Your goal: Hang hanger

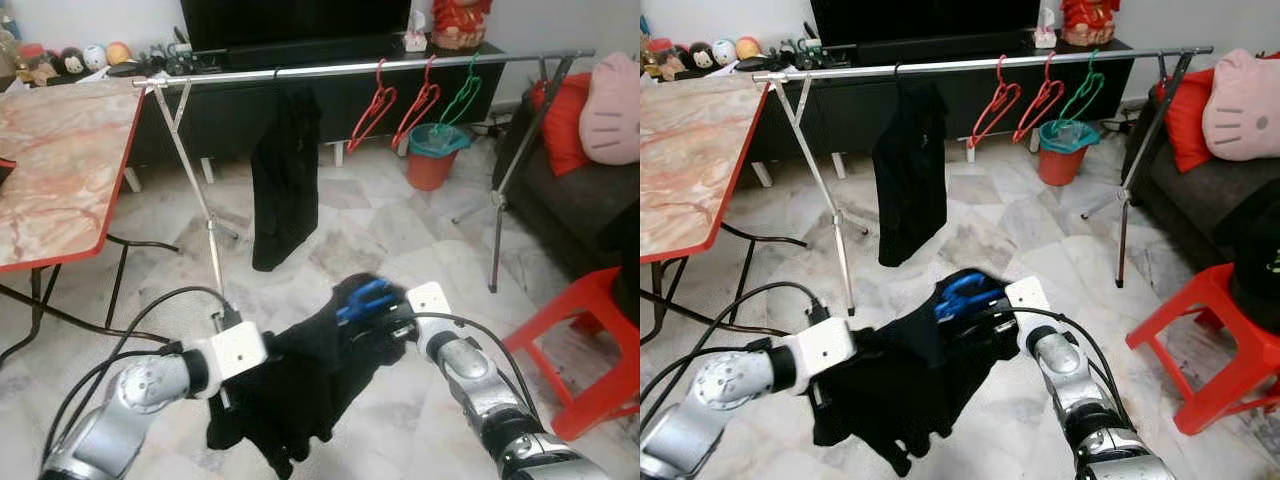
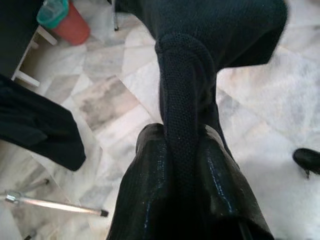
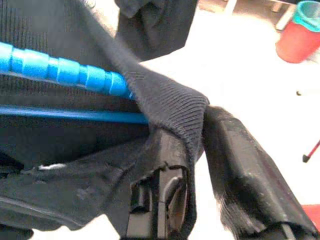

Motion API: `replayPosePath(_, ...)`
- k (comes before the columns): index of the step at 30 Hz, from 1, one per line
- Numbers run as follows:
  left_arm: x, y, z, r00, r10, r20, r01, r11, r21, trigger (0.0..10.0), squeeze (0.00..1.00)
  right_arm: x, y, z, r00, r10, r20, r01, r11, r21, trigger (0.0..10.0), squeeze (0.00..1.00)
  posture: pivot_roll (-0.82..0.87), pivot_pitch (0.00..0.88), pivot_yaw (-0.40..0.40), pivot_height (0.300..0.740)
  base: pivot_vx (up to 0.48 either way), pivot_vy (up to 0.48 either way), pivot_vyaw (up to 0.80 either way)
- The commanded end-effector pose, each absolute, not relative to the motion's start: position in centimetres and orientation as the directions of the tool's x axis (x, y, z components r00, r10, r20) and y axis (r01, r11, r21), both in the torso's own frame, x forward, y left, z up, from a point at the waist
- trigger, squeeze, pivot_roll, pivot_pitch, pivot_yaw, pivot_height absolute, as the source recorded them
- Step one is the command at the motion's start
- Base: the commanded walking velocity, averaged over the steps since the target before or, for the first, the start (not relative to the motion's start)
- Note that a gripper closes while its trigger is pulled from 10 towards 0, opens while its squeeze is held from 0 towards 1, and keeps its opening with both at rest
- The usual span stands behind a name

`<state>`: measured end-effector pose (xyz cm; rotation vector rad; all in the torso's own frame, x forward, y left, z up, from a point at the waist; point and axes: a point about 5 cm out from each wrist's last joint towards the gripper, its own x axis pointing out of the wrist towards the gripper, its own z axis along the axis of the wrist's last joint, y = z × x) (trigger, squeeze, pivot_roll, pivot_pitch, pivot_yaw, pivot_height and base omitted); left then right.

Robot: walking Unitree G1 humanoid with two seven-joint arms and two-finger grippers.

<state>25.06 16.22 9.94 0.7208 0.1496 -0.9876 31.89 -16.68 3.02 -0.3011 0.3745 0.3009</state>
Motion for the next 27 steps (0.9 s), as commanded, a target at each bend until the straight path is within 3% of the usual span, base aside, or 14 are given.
replayPosePath(1,24.9,17.1,10.0,0.545,-0.702,-0.459,0.809,0.296,0.508,10.0,0.00,32.5,-16.7,3.8,0.893,0.241,-0.379,-0.349,0.903,-0.249,0.0,0.00,0.01,0.000,-0.009,0.740,0.000,0.000,0.00)
replayPosePath(6,25.2,19.1,10.9,0.521,-0.705,-0.481,0.810,0.229,0.540,10.0,0.00,32.4,-16.8,3.6,0.871,0.265,-0.414,-0.396,0.877,-0.273,0.0,0.00,0.02,0.000,-0.019,0.740,0.000,0.000,0.00)
replayPosePath(11,25.0,19.4,12.1,0.471,-0.752,-0.461,0.816,0.173,0.551,10.0,0.00,32.2,-17.1,3.4,0.859,0.265,-0.439,-0.417,0.860,-0.295,0.0,0.00,0.03,0.000,-0.025,0.740,0.000,0.000,0.00)
replayPosePath(18,24.9,20.4,12.6,0.427,-0.744,-0.514,0.768,-0.001,0.640,10.0,0.00,32.0,-17.7,3.0,0.829,0.264,-0.494,-0.463,0.820,-0.338,0.0,0.00,0.03,0.000,-0.027,0.740,0.000,0.000,0.00)
replayPosePath(24,26.0,22.9,13.0,0.527,-0.705,-0.475,0.690,0.028,0.723,10.0,0.00,31.7,-18.1,2.8,0.806,0.281,-0.521,-0.495,0.802,-0.335,0.0,0.00,0.03,0.000,-0.024,0.740,0.000,0.000,0.00)
replayPosePath(27,26.0,24.0,13.1,0.559,-0.690,-0.460,0.709,0.110,0.697,10.0,0.00,31.2,-18.5,2.3,0.791,0.285,-0.541,-0.511,0.794,-0.328,0.0,0.00,0.04,0.000,-0.029,0.740,0.000,0.000,0.00)
